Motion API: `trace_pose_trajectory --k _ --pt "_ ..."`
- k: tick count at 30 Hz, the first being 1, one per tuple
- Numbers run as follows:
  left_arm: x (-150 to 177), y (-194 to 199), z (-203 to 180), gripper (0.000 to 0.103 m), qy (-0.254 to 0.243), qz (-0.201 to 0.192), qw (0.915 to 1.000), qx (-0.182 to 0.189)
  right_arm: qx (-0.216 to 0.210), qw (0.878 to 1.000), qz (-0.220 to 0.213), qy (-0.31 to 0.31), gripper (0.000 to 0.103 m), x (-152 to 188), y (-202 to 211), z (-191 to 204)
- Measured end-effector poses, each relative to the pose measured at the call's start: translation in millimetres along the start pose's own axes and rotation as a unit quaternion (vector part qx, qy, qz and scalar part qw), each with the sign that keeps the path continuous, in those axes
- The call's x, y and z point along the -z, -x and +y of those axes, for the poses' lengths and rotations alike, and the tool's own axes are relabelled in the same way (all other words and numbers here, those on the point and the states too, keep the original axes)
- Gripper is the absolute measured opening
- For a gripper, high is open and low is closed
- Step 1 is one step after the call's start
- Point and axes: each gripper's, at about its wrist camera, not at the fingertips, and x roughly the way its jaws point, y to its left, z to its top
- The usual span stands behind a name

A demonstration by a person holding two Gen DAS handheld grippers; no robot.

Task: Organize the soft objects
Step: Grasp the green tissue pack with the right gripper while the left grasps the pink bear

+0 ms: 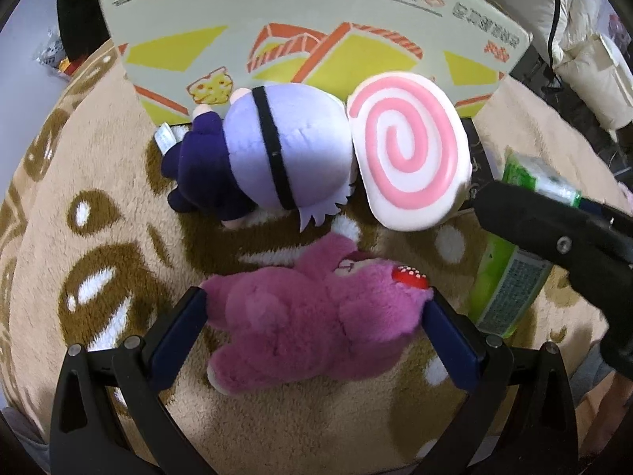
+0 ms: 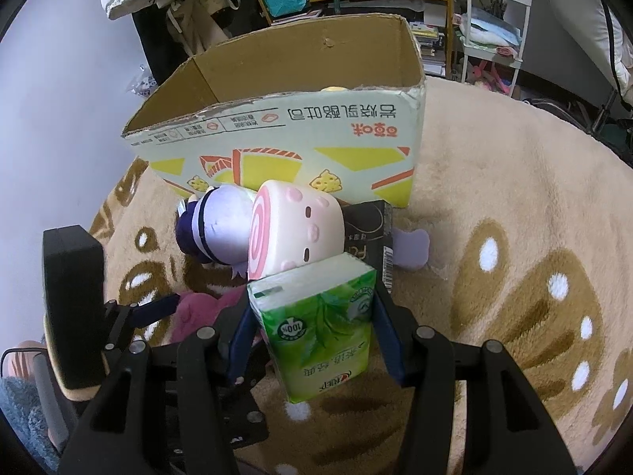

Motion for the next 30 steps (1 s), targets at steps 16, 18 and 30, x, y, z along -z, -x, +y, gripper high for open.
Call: trace_pose_trajectory --k 16,18,30 --pt "17 20 -8 0.091 0.000 -0.010 0.9997 0.020 0.000 1.000 -0.030 0.005 0.058 4 21 1" --pt "19 20 -4 0.091 0.001 0.004 0.9997 0.025 0.000 1.000 -0.031 0.005 0.058 5 23 1" --pt "30 34 39 0.091 0.078 0.036 0.9938 0.071 -0.002 0.999 -0.037 0.014 0.058 7 28 2"
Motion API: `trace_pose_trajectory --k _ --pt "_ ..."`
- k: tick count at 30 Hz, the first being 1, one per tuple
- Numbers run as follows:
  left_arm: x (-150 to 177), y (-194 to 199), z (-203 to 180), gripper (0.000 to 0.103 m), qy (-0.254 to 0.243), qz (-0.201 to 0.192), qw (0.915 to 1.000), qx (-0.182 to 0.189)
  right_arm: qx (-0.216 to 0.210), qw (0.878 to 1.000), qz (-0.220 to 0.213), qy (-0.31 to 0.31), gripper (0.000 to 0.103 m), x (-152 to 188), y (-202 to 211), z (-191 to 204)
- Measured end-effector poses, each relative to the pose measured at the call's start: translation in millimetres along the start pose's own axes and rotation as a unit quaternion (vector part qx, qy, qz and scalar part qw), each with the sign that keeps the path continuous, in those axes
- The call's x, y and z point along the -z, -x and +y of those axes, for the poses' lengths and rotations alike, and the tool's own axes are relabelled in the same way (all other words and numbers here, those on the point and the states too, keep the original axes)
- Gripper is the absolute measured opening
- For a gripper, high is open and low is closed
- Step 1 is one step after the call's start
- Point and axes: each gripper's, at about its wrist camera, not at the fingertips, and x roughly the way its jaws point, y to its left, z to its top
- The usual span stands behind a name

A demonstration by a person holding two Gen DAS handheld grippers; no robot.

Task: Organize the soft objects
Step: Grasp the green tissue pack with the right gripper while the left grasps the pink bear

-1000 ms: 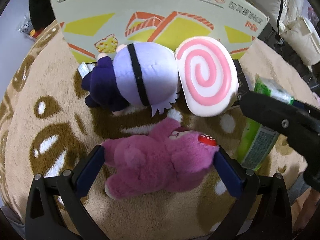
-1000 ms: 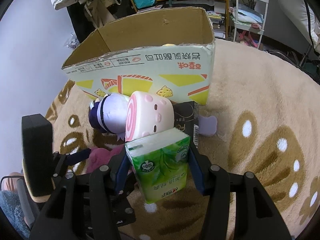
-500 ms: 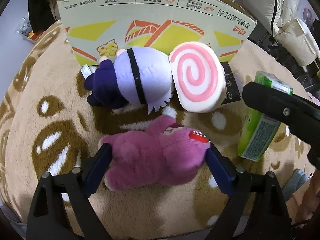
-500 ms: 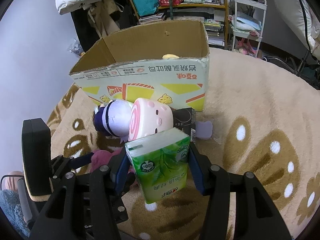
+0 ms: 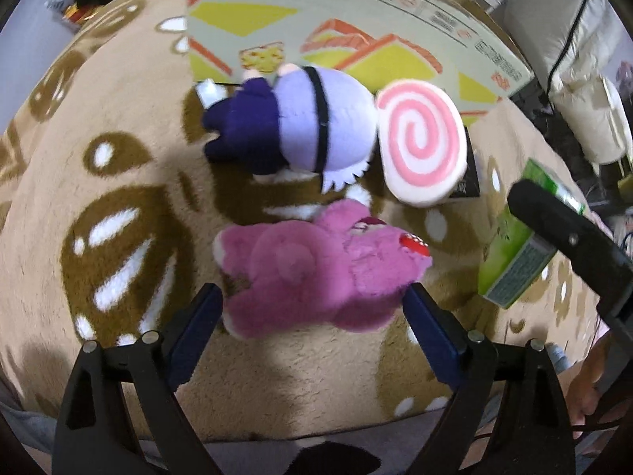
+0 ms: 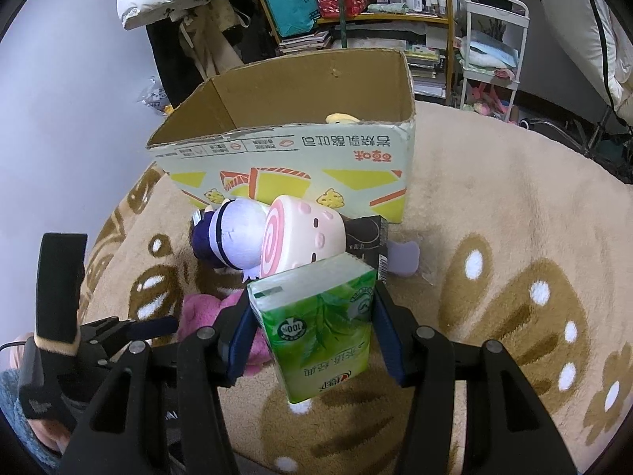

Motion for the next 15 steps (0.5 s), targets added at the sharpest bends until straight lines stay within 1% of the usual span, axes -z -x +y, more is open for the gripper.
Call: trace_pose_trajectory --k 5,7,9,11,13,14,15 --pt "-1 15 11 0.091 0.021 -0.029 0.9992 0.016 0.000 1.000 -0.002 0.004 0.058 0 2 0" --pt "-3 13 18 0.091 0.031 -0.027 0.9990 0.019 0.001 1.000 -0.003 0.005 0.058 0 2 0" --pt "-5 9 30 0.085 0.040 -0.021 0.9989 0.015 0.003 1.000 -0.005 0.006 0.058 0 3 0" --pt "-10 3 35 0.085 0.048 -0.015 0.9982 0.031 0.004 1.000 -0.007 0.009 0.058 0 4 0" --pt "-12 -5 28 0.085 0.059 -0.008 0.9971 0.047 0.006 1.000 -0.007 0.011 0.058 -1 4 1" --pt "-12 -8 27 0.083 0.062 -0.003 0.9962 0.061 0.007 1.000 -0.007 0.013 0.058 -1 4 2" --pt "-11 -13 27 0.077 0.063 0.008 0.9948 0.080 0.007 1.000 -0.008 0.014 0.058 -1 4 2"
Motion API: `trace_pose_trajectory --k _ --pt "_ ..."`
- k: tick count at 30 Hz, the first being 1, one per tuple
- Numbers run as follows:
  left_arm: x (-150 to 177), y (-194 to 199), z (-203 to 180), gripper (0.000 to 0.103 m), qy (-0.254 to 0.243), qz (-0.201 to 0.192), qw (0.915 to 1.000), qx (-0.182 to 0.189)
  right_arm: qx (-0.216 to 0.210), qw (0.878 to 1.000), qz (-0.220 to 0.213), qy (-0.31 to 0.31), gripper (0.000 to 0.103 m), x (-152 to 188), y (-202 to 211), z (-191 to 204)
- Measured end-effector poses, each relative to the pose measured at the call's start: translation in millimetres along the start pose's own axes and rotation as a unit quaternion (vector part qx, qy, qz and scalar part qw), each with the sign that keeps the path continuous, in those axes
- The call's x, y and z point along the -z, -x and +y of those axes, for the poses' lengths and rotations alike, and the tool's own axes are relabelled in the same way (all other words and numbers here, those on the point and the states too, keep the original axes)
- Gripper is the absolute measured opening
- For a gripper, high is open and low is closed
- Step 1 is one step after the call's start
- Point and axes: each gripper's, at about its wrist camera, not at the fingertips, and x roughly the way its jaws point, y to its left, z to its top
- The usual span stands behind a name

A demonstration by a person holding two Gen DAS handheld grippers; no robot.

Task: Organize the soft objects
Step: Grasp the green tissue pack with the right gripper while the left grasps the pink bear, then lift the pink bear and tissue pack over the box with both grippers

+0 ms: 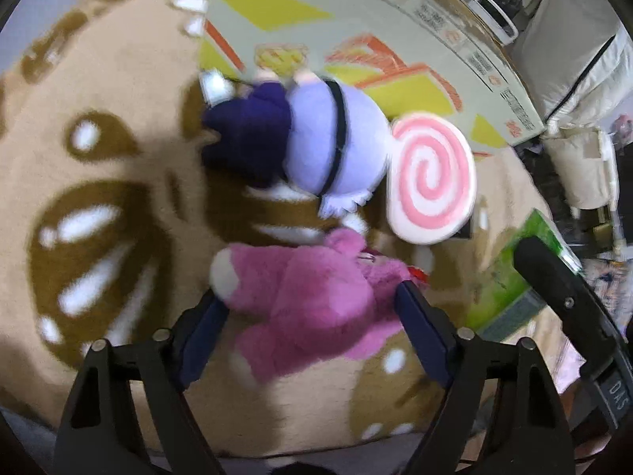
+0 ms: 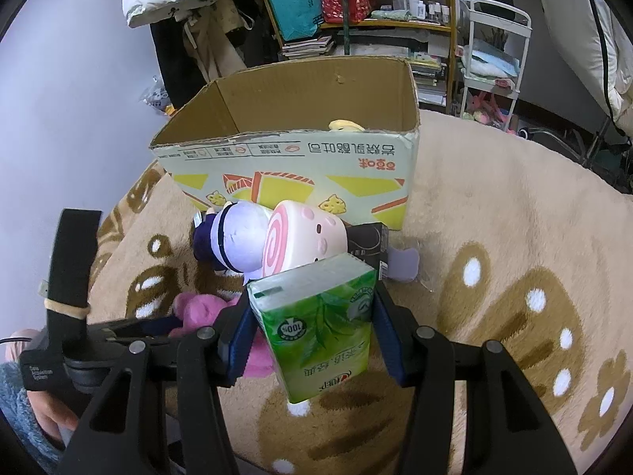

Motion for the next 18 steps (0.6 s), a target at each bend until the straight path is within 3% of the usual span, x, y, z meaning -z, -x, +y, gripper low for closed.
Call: trace_pose_trajectory --k 1,3,5,11,14,18 --pt "3 -5 -2 0.072 0.000 0.016 0.9996 0.023 0.001 1.000 -0.002 0.001 0.058 0 0 1" --pt "9 -10 -8 0.050 -0.010 0.031 0.9979 0.056 0.002 1.000 -0.005 0.002 0.058 0 1 1" --pt "12 -6 -17 0.042 -0.038 0.022 0.9974 0.058 0.002 1.000 -0.008 0.003 0.058 -1 2 2" --pt "21 13 -35 0.036 -0.091 -0.028 0.9954 0.008 0.004 1.000 -0.028 0.000 0.057 -2 12 0" --pt "20 36 -37 0.035 -0.098 -0.070 0.9925 -0.016 0.005 0.999 -0.050 0.001 0.057 -5 23 0" --pt "11 71 -38 0.035 -0.103 -0.144 0.9828 -0.051 0.000 0.996 -0.086 0.001 0.057 -14 42 0"
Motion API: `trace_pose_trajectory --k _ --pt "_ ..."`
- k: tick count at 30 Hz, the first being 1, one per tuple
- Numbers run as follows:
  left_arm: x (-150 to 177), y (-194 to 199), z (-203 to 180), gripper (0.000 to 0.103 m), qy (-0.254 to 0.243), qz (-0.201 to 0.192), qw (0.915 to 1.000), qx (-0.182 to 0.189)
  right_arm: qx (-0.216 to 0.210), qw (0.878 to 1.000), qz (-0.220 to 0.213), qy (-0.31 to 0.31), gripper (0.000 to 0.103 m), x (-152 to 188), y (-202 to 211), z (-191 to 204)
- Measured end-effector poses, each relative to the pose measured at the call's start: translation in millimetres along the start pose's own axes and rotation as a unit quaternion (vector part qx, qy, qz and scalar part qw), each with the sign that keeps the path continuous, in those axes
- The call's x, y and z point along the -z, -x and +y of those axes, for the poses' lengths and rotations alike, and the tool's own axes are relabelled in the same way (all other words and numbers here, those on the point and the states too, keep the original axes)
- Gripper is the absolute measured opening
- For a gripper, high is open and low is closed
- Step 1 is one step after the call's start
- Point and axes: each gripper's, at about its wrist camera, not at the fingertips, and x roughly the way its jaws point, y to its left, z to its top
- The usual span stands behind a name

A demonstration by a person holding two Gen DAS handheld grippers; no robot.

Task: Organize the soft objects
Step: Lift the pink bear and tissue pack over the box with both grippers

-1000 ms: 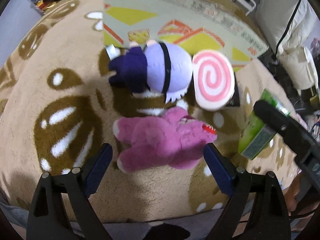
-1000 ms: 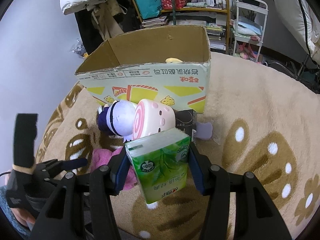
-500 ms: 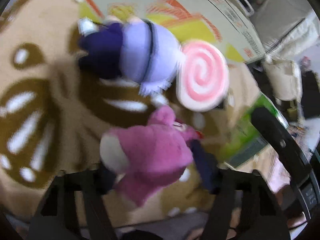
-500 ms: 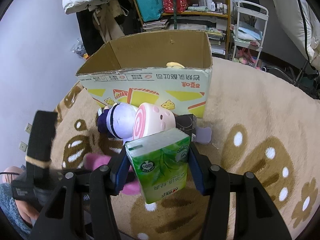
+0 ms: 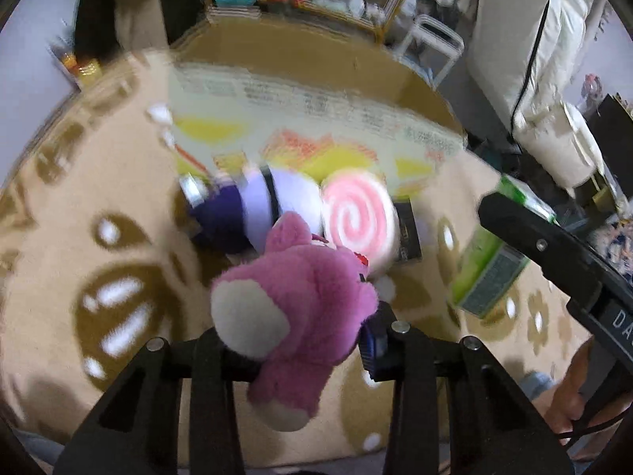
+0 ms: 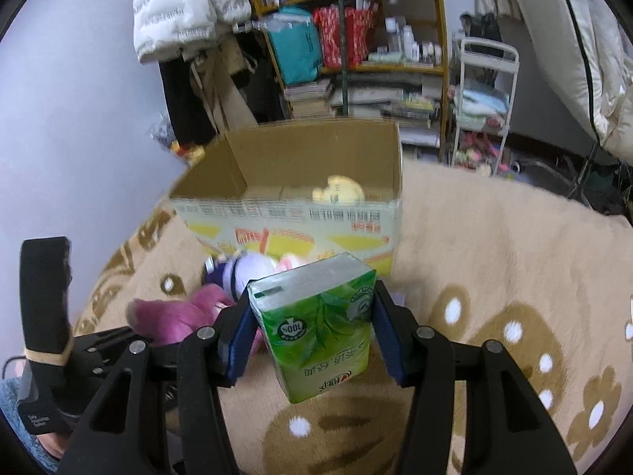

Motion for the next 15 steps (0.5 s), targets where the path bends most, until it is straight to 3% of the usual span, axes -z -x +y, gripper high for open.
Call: trace_pose_trajectory --k 6,15 --pt "-25 39 9 0.035 -0.007 -0.077 0.9962 -0.041 -0.001 0.998 -0.065 0.020 0.057 -29 21 5" --pt "-73 72 -7 0.036 -0.038 -0.160 0.9848 -0.057 -0.005 0.994 -0.106 0.033 0.057 -71 21 7"
